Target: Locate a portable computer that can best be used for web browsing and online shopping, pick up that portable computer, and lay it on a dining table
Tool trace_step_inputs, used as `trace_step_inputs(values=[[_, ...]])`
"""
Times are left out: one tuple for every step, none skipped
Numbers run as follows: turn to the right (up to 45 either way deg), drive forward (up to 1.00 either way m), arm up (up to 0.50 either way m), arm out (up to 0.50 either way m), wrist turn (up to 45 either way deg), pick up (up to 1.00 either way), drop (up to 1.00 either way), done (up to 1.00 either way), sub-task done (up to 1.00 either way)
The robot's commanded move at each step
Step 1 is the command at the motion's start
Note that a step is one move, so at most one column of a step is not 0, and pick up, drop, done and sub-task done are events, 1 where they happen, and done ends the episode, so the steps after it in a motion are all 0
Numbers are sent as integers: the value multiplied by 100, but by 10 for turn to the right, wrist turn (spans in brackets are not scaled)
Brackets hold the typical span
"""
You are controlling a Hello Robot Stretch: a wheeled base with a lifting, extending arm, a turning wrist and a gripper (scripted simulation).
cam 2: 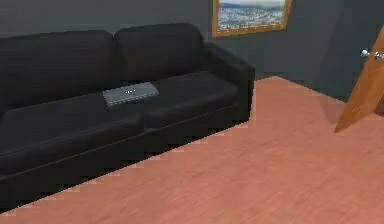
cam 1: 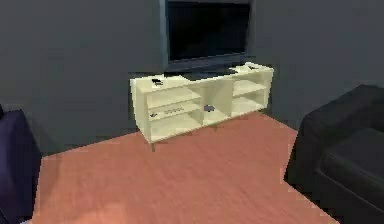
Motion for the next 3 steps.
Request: trace_step_inputs(values=[[450, 0, 0, 0, 0, 0, 0, 0, 0], [150, 0, 0, 0, 0, 0, 0, 0, 0], [0, 80, 0, 0, 0, 0, 0, 0, 0]])
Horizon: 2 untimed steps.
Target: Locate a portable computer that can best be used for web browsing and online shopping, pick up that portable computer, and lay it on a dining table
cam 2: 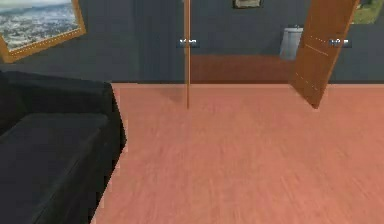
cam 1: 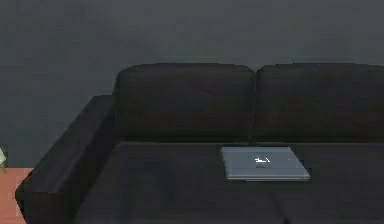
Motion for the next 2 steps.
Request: trace_step_inputs(values=[[-450, 0, 0, 0, 0, 0, 0, 0, 0], [-210, 0, 0, 0, 0, 0, 0, 0, 0]])
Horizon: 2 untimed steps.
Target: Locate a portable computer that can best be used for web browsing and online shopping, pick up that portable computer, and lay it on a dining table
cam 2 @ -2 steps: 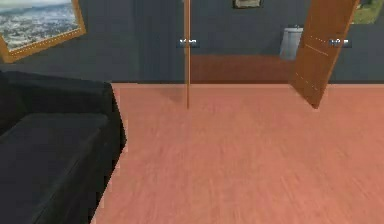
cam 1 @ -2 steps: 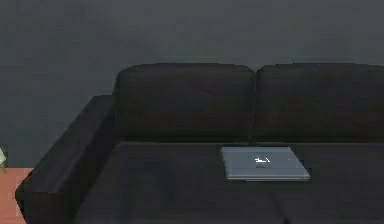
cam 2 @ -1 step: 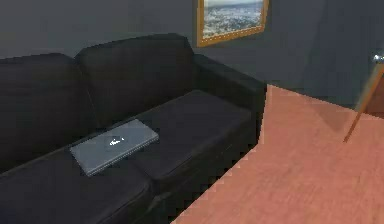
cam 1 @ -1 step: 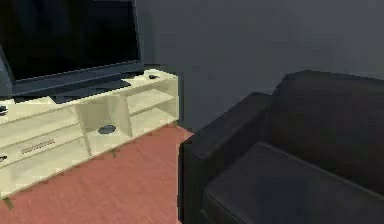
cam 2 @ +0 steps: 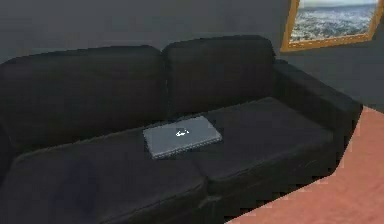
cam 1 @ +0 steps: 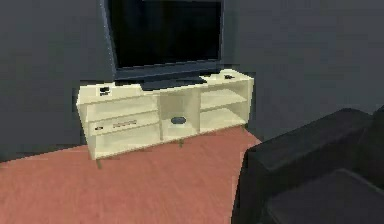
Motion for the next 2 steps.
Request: trace_step_inputs(values=[[450, 0, 0, 0, 0, 0, 0, 0, 0], [150, 0, 0, 0, 0, 0, 0, 0, 0]])
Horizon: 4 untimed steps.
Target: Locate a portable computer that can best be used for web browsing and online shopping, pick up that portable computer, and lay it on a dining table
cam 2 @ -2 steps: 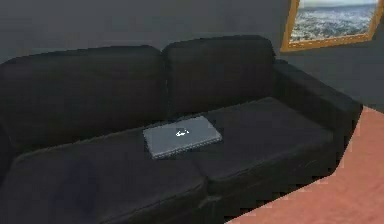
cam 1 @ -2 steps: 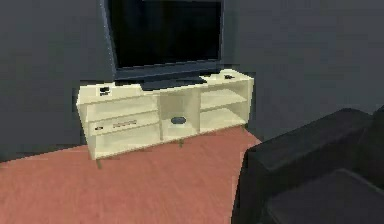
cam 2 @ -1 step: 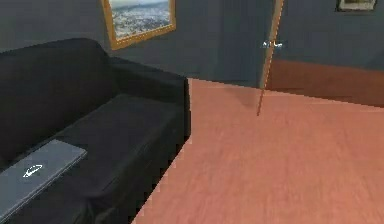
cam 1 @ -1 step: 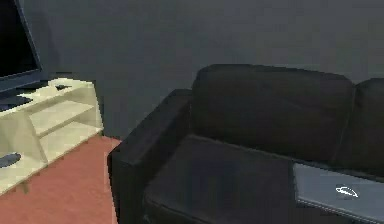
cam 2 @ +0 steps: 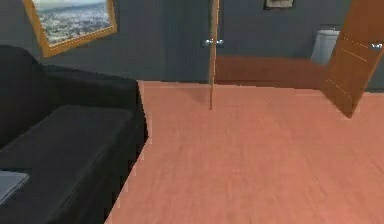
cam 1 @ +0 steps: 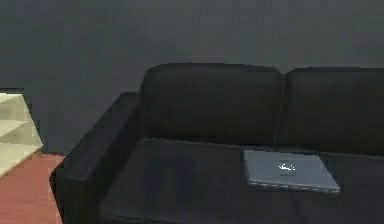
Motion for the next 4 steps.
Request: trace_step_inputs(values=[[0, 40, 0, 0, 0, 0, 0, 0, 0], [-420, 0, 0, 0, 0, 0, 0, 0, 0], [0, 0, 50, 0, 0, 0, 0, 0, 0], [0, 0, 16, 0, 0, 0, 0, 0, 0]])
